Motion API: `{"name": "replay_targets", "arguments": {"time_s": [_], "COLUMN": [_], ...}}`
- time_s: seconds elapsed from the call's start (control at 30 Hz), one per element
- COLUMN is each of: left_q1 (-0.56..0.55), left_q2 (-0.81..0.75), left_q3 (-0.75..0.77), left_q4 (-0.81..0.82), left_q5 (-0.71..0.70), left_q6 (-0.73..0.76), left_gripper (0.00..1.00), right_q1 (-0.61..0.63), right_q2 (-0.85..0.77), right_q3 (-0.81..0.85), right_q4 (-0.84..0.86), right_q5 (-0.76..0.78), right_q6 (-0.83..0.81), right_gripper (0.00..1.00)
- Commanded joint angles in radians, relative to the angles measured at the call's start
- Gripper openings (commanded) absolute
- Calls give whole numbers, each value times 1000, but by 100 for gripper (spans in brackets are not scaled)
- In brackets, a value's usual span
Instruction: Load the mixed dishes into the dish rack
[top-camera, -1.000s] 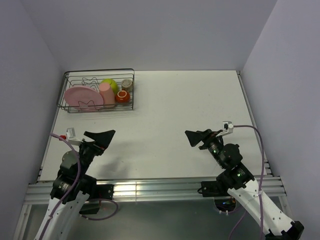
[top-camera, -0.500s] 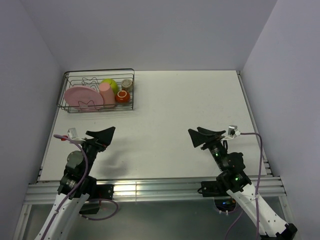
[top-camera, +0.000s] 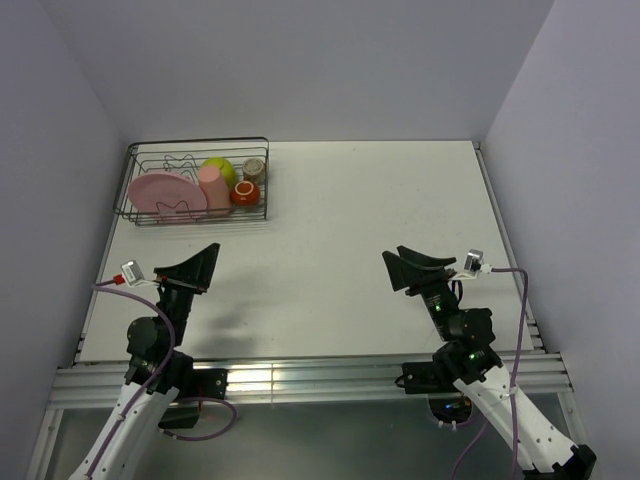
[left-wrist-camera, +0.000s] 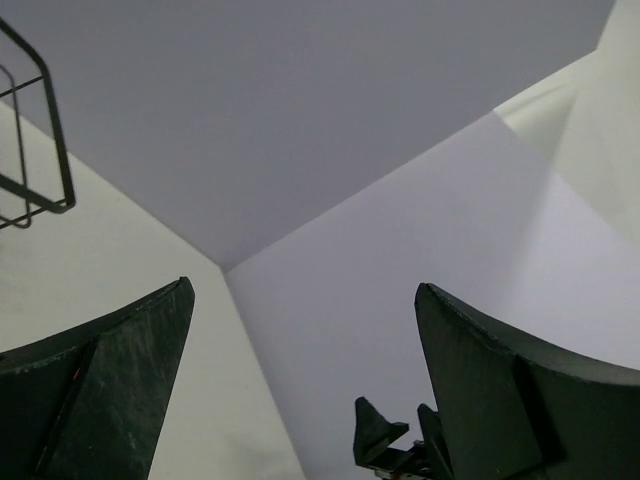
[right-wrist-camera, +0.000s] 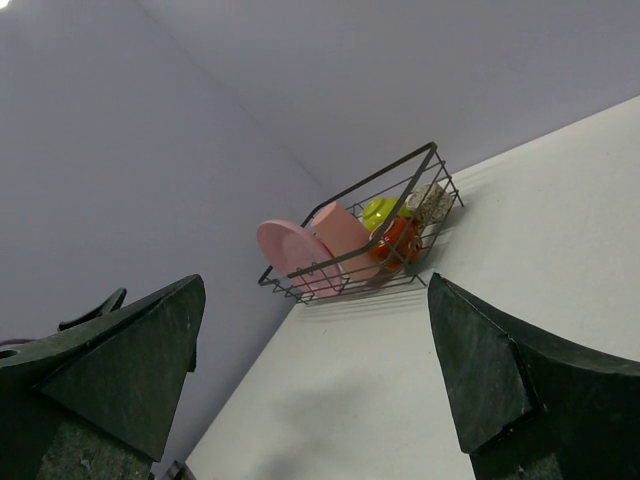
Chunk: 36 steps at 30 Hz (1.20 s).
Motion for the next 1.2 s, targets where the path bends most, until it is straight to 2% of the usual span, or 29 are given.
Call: {"name": "replay_targets", "arguments": {"time_s": [0.0, 0.3, 0.8, 1.17], "left_q1": [0, 0, 0, 0], "left_q2": [-168, -133, 29, 87], "left_q3": [-193, -211, -213, -214], "left_q4": [157, 102, 120, 157], "left_q5": [19, 0, 5, 43], "left_q6": [-38, -49, -34, -38], "left_gripper": [99, 99, 99, 99], "right_q1": [-4, -6, -4, -6], "right_q2": [3, -39, 56, 17], "right_q3": [-248, -241, -241, -239], "right_q4": [48, -64, -77, -127], "right_q5": [10, 22, 24, 31], "right_q6": [29, 43, 97, 109], "right_gripper": [100, 100, 100, 100]}}
